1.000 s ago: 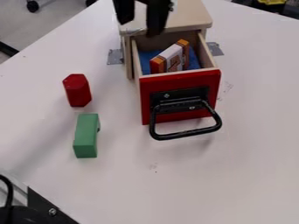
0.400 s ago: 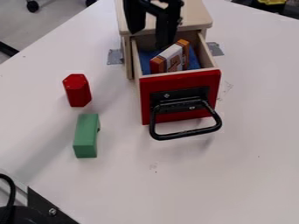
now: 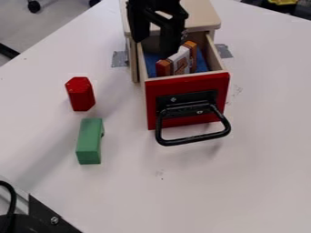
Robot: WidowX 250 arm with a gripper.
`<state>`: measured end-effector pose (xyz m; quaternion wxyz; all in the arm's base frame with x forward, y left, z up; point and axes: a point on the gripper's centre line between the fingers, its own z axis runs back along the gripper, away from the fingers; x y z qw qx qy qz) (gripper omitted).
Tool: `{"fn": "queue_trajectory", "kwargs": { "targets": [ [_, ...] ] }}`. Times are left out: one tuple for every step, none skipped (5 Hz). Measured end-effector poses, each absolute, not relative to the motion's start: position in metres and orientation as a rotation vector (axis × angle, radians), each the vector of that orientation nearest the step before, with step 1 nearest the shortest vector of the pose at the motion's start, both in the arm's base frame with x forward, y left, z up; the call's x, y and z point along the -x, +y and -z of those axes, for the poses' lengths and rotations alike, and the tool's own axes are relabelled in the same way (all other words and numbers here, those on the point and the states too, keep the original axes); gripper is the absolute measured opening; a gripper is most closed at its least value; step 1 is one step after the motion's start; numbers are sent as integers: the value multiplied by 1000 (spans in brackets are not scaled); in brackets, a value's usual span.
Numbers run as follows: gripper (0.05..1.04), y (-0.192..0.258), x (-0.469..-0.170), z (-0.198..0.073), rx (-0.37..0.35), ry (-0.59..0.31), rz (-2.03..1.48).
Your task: Put the object out of the drawer
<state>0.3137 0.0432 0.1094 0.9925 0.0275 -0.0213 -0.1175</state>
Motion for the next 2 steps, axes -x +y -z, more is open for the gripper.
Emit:
{"fn": "queue_trajectory", "kwargs": {
  "targets": [
    [986,43,-317,-110,-58,-64,226],
    [985,40,-319,-105,-50,-60,224]
  ]
}}
